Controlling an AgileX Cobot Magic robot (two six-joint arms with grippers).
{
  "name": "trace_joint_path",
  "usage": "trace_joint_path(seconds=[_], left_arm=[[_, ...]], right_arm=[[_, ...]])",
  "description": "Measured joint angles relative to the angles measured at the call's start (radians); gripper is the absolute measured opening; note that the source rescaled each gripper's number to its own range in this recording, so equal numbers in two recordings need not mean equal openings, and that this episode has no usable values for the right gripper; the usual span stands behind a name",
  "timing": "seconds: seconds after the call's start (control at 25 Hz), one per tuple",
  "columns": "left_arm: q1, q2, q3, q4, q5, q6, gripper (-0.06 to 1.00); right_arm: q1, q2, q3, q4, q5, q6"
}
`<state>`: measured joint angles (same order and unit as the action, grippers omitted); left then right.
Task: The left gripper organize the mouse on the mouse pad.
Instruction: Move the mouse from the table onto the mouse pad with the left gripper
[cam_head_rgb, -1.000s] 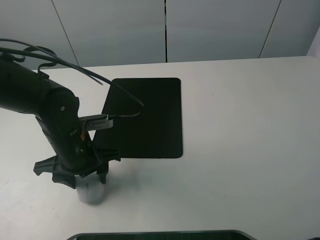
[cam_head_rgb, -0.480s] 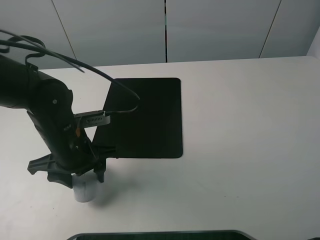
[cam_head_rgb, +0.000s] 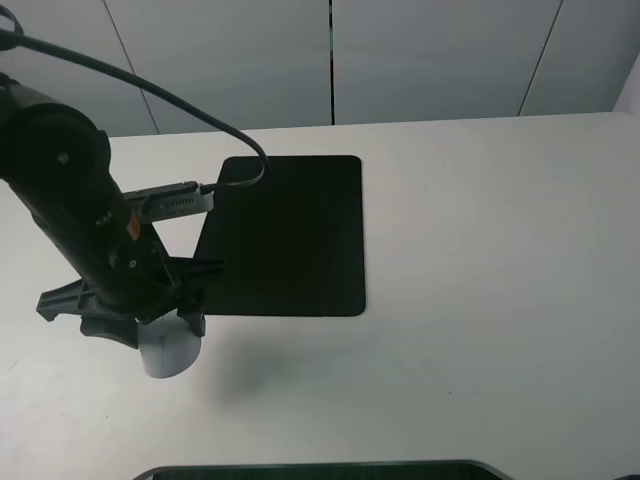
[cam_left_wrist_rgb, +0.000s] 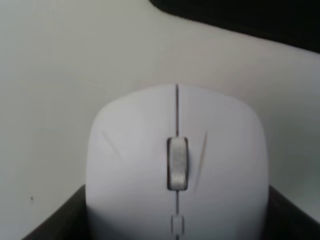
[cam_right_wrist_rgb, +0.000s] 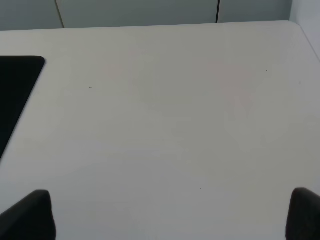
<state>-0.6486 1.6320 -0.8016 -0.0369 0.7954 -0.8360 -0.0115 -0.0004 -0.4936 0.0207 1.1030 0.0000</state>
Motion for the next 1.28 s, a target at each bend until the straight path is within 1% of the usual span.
trace_joint_path(seconds=[0.24,0.4,0.56,0.72,0.88,1.12,1.28], left_arm=[[0.023,0.000,-0.170,0.061,0.065,0.000,0.00],[0.029,0.000,-0.278,0.121,0.112,0.000,0.00],[0.049,0.002,-0.357,0.144,0.141,0.002,0.00],[0.061,0.070,-0.441,0.156,0.215,0.066,0.00],[0.065,0.183,-0.544,0.146,0.248,0.106,0.00],[0.069,0.363,-0.708,0.094,0.253,0.172,0.00],[0.069,0.458,-0.793,0.067,0.253,0.190,0.00]], right_arm=[[0.000,0.000,0.000,0.000,0.000,0.000],[0.000,0.000,0.000,0.000,0.000,0.000],[0.000,0.000,0.000,0.000,0.000,0.000],[0.000,0.000,0.000,0.000,0.000,0.000],[0.000,0.000,0.000,0.000,0.000,0.000],[0.000,0.000,0.000,0.000,0.000,0.000],[0.000,0.000,0.000,0.000,0.000,0.000]])
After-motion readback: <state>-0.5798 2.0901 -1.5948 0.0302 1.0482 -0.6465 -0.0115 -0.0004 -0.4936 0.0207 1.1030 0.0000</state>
